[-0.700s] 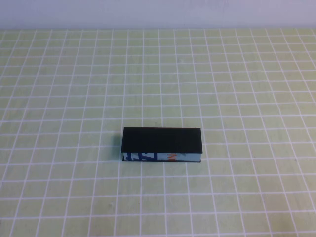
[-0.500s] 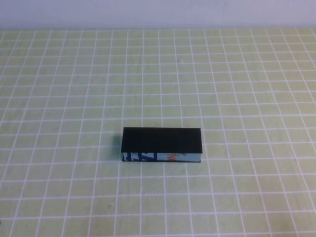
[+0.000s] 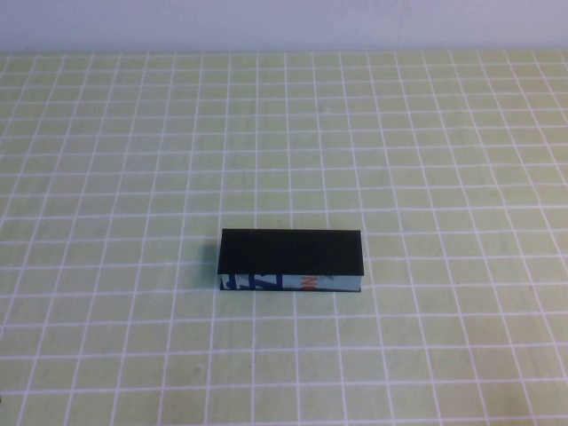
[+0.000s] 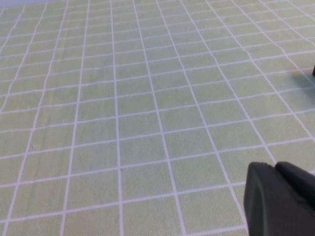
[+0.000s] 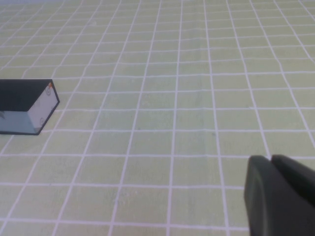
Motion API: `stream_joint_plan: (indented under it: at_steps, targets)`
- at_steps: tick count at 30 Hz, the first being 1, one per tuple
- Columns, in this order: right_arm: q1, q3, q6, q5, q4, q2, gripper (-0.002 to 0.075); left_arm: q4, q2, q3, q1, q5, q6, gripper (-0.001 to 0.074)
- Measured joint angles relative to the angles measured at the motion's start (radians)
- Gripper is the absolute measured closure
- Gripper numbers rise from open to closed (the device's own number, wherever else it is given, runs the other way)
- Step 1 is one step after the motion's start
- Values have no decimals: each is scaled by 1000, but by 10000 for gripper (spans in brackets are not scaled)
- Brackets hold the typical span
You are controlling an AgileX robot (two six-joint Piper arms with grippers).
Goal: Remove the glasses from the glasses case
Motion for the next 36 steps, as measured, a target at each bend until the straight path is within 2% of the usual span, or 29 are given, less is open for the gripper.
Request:
stream_joint_plan:
  at_steps: [22,26,33,36]
  targets:
    - [0,0,0,0,0,0,743,-23,0,0,0,-5,0,739]
    - [0,0,0,0,0,0,743,-138,0,0,0,-40,0,739]
    - [0,0,0,0,0,0,743,-572,0,0,0,-160,0,739]
    - [0,0,0,0,0,0,743,-669,0,0,0,-187,0,739]
